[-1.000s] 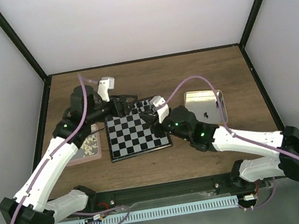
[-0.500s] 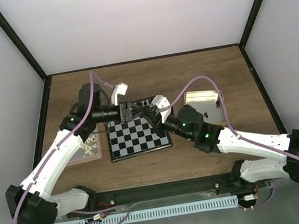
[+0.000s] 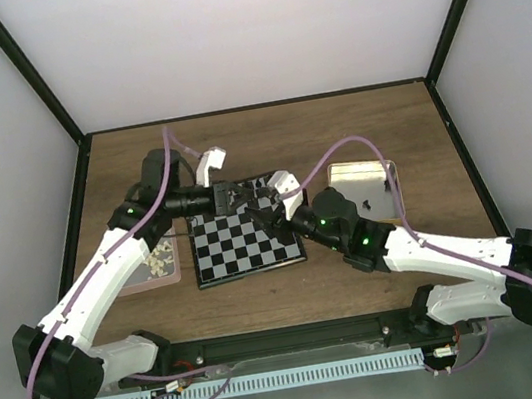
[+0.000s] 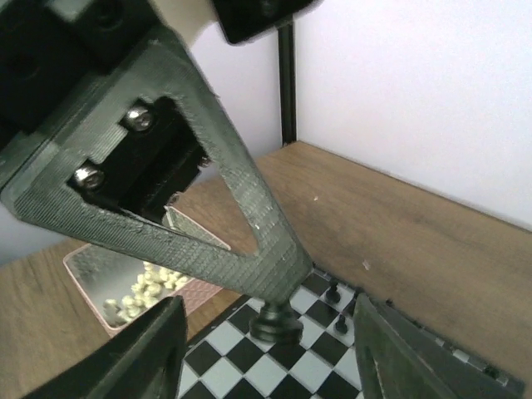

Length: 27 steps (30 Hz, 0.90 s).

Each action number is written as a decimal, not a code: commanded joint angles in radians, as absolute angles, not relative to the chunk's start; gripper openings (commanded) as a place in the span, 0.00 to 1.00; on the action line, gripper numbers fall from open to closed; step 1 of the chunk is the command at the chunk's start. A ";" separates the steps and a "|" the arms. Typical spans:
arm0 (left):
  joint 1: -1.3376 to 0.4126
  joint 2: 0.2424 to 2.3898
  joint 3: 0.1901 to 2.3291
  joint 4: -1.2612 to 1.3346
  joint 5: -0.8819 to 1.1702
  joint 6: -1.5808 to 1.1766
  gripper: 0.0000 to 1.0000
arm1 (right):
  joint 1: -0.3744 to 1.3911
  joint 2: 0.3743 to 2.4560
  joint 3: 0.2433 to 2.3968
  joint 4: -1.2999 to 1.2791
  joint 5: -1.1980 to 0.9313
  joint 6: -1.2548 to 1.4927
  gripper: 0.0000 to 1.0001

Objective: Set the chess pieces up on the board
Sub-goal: Place the chess piece on the chessboard.

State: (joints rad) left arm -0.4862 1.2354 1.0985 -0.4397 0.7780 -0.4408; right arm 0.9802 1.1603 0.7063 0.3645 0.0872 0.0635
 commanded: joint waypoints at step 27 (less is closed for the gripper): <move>-0.485 1.506 0.830 -0.058 -0.210 -0.447 0.04 | 0.973 1.167 0.659 0.219 0.250 0.306 0.76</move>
